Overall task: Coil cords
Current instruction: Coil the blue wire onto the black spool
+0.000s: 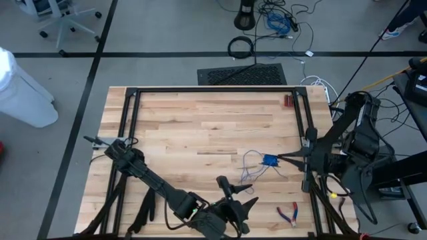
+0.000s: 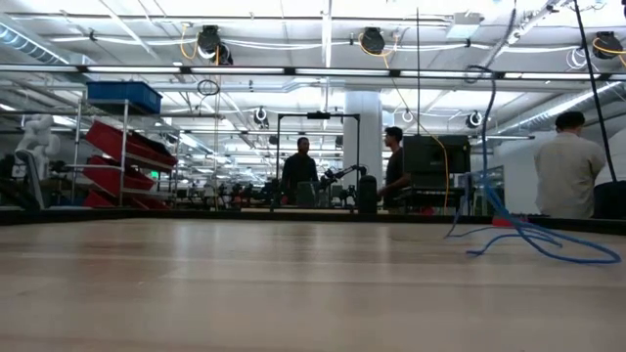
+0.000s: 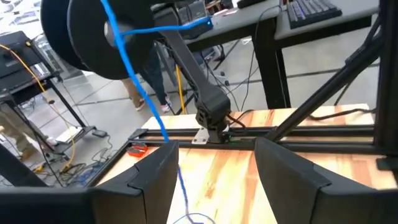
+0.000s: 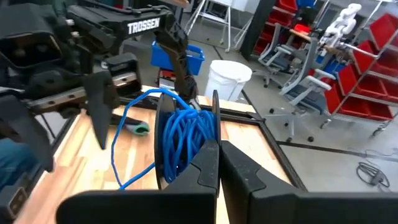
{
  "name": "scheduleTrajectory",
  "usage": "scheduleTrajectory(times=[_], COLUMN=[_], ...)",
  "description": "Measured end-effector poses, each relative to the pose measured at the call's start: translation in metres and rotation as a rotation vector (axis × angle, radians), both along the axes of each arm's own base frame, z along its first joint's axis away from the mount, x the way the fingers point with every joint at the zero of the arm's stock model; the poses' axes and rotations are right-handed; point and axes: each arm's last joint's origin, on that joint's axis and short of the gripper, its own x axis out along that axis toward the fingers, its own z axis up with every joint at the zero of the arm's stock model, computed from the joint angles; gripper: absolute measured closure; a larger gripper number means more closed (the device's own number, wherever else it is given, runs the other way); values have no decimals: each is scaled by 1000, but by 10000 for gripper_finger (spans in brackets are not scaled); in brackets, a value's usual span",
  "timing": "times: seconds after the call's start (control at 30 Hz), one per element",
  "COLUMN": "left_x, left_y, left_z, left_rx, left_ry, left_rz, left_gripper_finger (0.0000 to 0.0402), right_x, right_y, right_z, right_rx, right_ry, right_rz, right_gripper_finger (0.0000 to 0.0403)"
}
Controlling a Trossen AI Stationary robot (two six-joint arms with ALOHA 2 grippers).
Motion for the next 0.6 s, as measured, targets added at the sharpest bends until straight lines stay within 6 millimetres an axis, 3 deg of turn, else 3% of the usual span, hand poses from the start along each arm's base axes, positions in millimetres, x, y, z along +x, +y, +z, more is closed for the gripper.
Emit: scheduleTrajectory(times=[0.2, 0.6], left_x=[2, 3], left_y=[3, 4], left_z=[-2, -3], left_rx=[8, 12], left_ry=[20, 31], left_rz=[-22, -20], left_gripper_finger=[191, 273], right_x=[4, 5], right_y=[7, 9], right_z=[-2, 0], right_rx=[-7, -3], right_ry=[6, 4], right_rz=[16, 40], right_gripper_finger=[403, 403])
